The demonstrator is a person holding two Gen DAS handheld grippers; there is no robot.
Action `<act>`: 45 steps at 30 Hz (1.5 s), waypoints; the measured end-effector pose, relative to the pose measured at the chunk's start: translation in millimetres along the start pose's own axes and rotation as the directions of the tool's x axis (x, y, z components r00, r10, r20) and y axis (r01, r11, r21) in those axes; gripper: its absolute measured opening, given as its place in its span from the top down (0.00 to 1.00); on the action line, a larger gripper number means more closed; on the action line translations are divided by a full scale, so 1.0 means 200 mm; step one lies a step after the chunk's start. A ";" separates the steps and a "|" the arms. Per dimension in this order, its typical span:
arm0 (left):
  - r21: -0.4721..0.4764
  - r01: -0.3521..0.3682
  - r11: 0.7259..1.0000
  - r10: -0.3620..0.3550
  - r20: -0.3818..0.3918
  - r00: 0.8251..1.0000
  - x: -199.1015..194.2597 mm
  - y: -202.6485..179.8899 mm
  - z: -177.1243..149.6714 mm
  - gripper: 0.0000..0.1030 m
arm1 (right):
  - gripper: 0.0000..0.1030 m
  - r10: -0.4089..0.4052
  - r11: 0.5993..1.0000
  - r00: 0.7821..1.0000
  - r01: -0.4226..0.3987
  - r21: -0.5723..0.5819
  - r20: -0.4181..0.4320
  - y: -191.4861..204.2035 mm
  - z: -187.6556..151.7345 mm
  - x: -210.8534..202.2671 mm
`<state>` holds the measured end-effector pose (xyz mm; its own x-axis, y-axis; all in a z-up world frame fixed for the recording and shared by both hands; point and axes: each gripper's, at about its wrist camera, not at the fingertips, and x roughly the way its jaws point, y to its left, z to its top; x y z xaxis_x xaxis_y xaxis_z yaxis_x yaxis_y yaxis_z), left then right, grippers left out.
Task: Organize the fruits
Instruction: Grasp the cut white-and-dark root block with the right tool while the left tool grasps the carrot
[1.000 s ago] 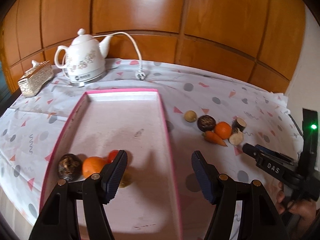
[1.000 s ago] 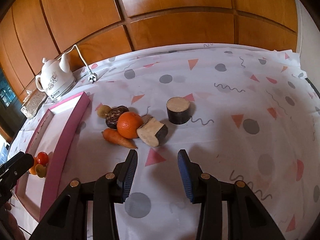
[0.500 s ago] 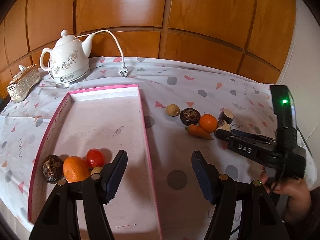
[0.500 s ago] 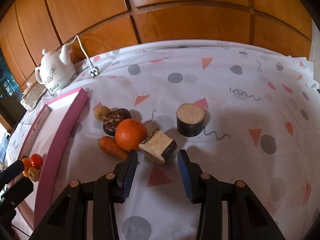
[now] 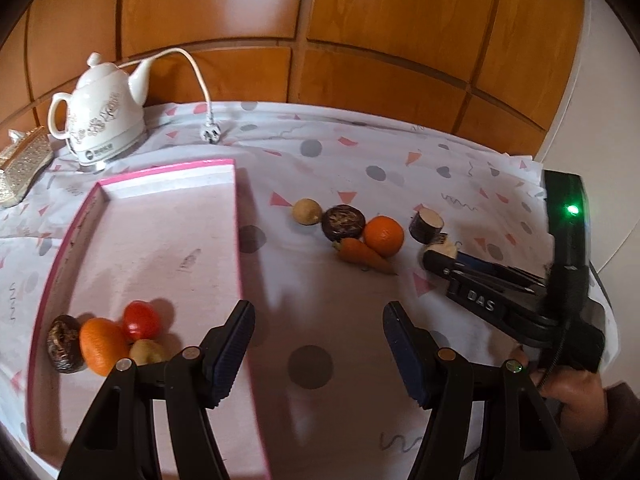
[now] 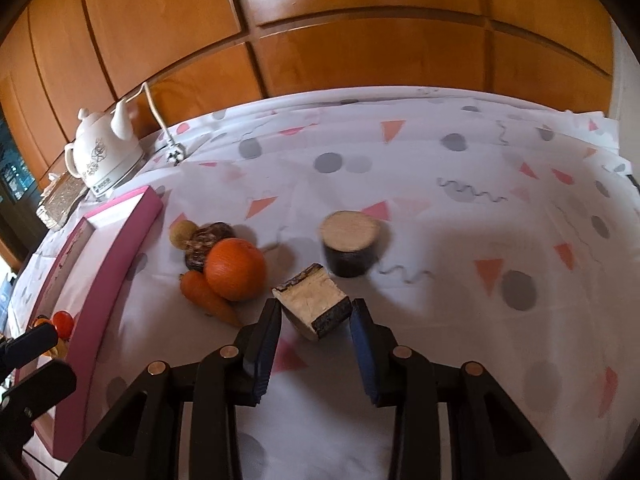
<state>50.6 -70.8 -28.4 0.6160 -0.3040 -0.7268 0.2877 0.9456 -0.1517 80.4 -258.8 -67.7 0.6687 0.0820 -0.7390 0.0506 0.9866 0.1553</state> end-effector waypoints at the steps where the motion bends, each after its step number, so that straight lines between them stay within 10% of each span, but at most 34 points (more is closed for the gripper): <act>1: -0.010 0.001 1.000 -0.001 -0.009 1.000 0.02 -0.01 0.01 0.35 | 0.65 -0.010 1.000 1.000 0.010 0.008 0.001 -0.02 -0.01 -0.01; 10: -0.050 0.024 0.998 -0.028 -0.088 0.996 0.22 -0.09 0.09 0.62 | 0.65 -0.049 0.997 0.999 0.048 0.067 0.012 -0.15 -0.05 -0.04; 32: -0.172 0.086 0.981 -0.100 -0.074 0.992 0.50 -0.11 0.23 0.51 | 0.65 -0.006 0.995 1.000 0.003 0.101 0.026 -0.20 -0.07 -0.05; 38: -0.121 0.115 0.986 -0.122 -0.048 0.991 0.48 -0.14 0.19 0.71 | 0.65 0.002 0.994 1.000 -0.005 0.107 0.029 -0.20 -0.08 -0.05; 45: -0.149 0.141 0.979 -0.153 -0.071 0.986 0.50 -0.11 0.18 0.69 | 0.65 0.000 0.994 1.000 -0.003 0.107 0.029 -0.20 -0.08 -0.04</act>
<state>132.1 -125.1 -73.0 0.5113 -0.4359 -0.7406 0.2595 0.8999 -0.3505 60.8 -297.1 -77.5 0.6898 0.0782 -0.7198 0.1275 0.9655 0.2271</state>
